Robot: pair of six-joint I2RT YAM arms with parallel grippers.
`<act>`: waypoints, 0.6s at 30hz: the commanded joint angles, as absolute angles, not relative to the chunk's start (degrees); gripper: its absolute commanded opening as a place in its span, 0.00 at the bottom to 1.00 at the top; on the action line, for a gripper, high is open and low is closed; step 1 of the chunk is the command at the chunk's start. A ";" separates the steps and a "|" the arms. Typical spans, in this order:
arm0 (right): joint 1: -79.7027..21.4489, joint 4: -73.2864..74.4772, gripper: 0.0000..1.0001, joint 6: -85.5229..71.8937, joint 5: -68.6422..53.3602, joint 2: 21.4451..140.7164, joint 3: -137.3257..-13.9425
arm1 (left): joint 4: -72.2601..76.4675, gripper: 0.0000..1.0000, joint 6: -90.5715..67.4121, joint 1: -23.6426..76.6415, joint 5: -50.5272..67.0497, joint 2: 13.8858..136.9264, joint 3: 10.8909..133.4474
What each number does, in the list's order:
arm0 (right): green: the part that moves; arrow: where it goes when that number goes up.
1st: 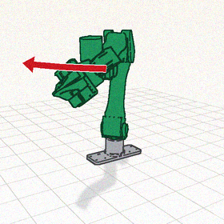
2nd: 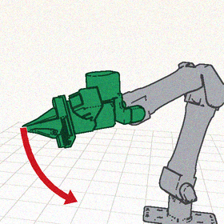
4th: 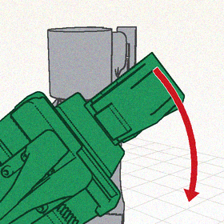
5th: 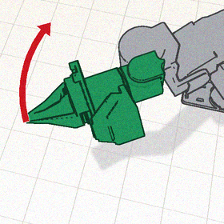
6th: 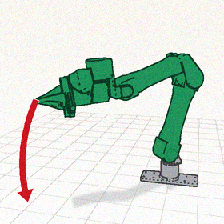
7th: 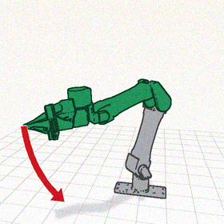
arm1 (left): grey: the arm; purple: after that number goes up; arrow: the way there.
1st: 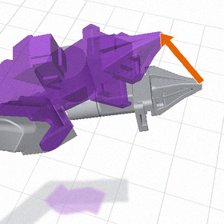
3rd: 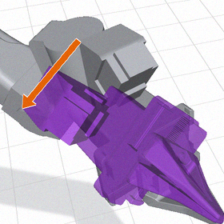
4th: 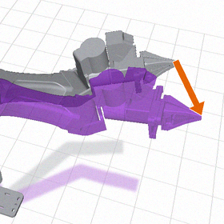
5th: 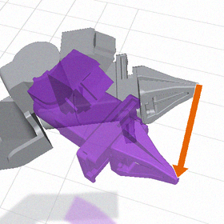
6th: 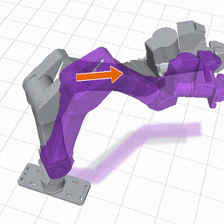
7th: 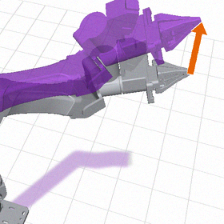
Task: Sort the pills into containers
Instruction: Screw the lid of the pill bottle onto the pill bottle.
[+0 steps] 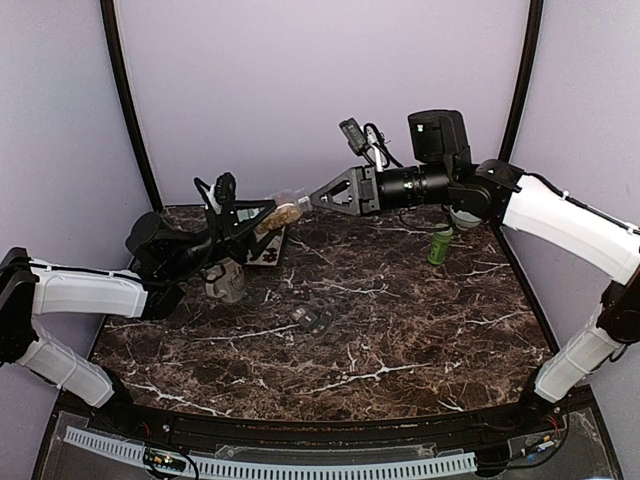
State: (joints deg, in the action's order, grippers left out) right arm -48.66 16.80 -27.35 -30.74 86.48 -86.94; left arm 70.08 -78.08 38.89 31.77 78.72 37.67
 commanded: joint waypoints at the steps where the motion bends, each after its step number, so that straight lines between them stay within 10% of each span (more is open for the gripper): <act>1: -49.35 14.61 0.36 -28.29 -31.77 87.71 -89.97 | 71.76 0.00 -79.76 37.90 35.43 76.53 39.54; 18: -49.66 12.86 0.37 -29.67 -32.89 90.81 -92.69 | 73.87 0.00 -82.94 36.83 40.70 77.21 42.30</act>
State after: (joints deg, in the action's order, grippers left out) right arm -49.15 15.79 -28.95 -32.18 89.91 -90.72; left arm 70.57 -82.02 37.12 38.37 78.63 39.83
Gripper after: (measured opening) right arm 0.378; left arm 0.540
